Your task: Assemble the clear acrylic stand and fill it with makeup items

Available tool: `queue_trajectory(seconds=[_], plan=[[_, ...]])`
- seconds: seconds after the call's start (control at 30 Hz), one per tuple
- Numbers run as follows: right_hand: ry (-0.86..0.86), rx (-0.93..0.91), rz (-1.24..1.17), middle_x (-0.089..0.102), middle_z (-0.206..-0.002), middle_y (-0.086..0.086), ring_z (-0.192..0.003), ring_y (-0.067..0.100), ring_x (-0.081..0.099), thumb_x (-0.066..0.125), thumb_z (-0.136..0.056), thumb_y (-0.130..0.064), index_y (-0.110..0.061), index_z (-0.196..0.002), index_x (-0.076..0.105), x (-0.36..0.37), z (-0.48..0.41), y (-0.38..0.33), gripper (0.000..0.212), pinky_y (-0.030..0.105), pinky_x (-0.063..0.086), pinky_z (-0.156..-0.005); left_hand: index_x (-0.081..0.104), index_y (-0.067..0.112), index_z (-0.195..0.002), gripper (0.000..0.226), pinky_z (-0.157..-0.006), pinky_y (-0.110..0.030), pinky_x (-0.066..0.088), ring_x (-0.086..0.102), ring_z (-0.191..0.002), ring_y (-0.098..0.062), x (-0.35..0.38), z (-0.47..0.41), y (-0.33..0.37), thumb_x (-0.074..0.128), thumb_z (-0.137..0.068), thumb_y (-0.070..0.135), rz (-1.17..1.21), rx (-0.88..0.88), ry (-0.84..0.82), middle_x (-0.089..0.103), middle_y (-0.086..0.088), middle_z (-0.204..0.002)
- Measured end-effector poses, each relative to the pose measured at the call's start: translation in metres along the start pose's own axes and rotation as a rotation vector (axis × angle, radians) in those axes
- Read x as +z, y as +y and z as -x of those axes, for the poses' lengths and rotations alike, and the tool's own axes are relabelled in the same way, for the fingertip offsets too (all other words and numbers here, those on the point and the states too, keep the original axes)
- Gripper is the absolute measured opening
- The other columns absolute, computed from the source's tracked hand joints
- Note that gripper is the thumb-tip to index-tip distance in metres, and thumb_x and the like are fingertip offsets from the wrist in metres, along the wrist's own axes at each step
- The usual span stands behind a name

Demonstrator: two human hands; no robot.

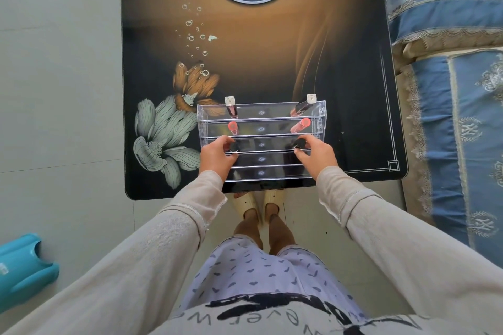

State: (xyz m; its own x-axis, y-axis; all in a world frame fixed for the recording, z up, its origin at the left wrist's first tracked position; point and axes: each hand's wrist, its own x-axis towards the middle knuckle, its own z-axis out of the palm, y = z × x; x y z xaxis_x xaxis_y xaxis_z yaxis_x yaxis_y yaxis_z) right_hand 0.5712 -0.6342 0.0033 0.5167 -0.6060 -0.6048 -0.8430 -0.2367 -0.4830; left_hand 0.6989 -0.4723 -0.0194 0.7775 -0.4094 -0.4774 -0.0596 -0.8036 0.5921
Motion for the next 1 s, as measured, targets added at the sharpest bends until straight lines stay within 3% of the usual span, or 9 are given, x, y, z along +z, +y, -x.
queue_trajectory(seconds=[0.13,0.3,0.4,0.5,0.63,0.77,0.87,1.0], plan=[[0.032,-0.013,-0.021,0.059,-0.127,0.01,-0.119,0.027,0.055,0.06,-0.087,-0.012,-0.011,-0.124,0.053,-0.001,0.004,0.003,0.038,0.038,0.042,-0.103,0.063,0.005,-0.107,0.029,-0.09,-0.023,0.047,0.064,-0.095,-0.02,-0.002,0.007,-0.003,0.068,-0.079,0.002,0.033,0.007,0.021,0.069,-0.011,-0.106],[0.123,-0.008,0.016,0.058,-0.126,0.013,-0.117,0.027,0.055,0.059,-0.087,-0.009,-0.007,-0.121,0.055,-0.005,0.024,0.024,0.035,0.035,0.044,-0.1,0.063,0.009,-0.104,0.024,-0.078,-0.021,0.044,0.057,-0.078,-0.012,-0.012,0.029,-0.022,0.066,-0.08,0.005,0.039,-0.019,0.074,0.063,0.001,-0.087],[0.087,0.089,0.003,0.062,-0.117,0.014,-0.108,0.027,0.059,0.057,-0.088,-0.007,-0.005,-0.112,0.061,-0.001,0.041,0.048,0.025,0.03,0.046,-0.092,0.067,0.009,-0.095,0.014,-0.076,-0.024,0.044,0.059,-0.076,-0.02,-0.016,0.047,-0.048,0.061,-0.083,0.008,-0.003,-0.16,0.053,0.069,-0.007,-0.085],[0.001,0.218,-0.021,0.066,-0.103,0.013,-0.097,0.028,0.061,0.054,-0.088,-0.007,-0.006,-0.102,0.065,0.008,0.056,0.073,0.018,0.025,0.044,-0.084,0.066,0.012,-0.085,0.008,-0.077,-0.025,0.043,0.063,-0.083,-0.026,-0.016,0.067,-0.078,0.058,-0.083,0.009,-0.043,-0.322,-0.094,0.068,-0.01,-0.086],[-0.128,0.32,0.0,0.059,-0.075,0.008,-0.073,0.022,0.053,0.053,-0.087,-0.009,-0.016,-0.075,0.06,0.02,0.072,0.094,0.016,0.028,0.047,-0.07,0.063,0.01,-0.085,0.008,-0.073,-0.025,0.044,0.056,-0.072,-0.022,-0.014,0.097,-0.106,0.055,-0.086,0.007,-0.08,-0.512,-0.335,0.061,-0.01,-0.081],[-0.142,0.318,-0.023,0.052,-0.059,0.0,-0.056,0.018,0.049,0.053,-0.088,-0.007,-0.023,-0.059,0.051,0.021,0.072,0.101,0.033,0.022,0.042,-0.054,0.055,0.017,-0.061,0.027,-0.067,-0.023,0.04,0.053,-0.056,-0.02,-0.016,0.113,-0.116,0.054,-0.084,0.003,-0.013,-0.563,-0.275,0.059,-0.007,-0.064],[-0.142,0.348,-0.103,0.049,-0.053,0.004,-0.045,0.017,0.041,0.048,-0.087,0.0,-0.018,-0.058,0.05,0.017,0.064,0.102,0.034,0.016,0.037,-0.038,0.052,0.021,-0.057,0.033,-0.067,-0.024,0.038,0.049,-0.051,-0.014,-0.018,0.115,-0.112,0.052,-0.084,0.001,0.068,-0.572,-0.225,0.056,-0.004,-0.061],[-0.222,0.402,-0.118,0.045,-0.054,0.009,-0.044,0.016,0.037,0.044,-0.09,0.004,-0.012,-0.062,0.049,0.015,0.058,0.109,0.032,0.016,0.031,-0.035,0.053,0.021,-0.058,0.033,-0.069,-0.024,0.038,0.05,-0.052,-0.013,-0.027,0.112,-0.103,0.052,-0.084,0.001,0.19,-0.544,-0.112,0.058,-0.009,-0.071]])
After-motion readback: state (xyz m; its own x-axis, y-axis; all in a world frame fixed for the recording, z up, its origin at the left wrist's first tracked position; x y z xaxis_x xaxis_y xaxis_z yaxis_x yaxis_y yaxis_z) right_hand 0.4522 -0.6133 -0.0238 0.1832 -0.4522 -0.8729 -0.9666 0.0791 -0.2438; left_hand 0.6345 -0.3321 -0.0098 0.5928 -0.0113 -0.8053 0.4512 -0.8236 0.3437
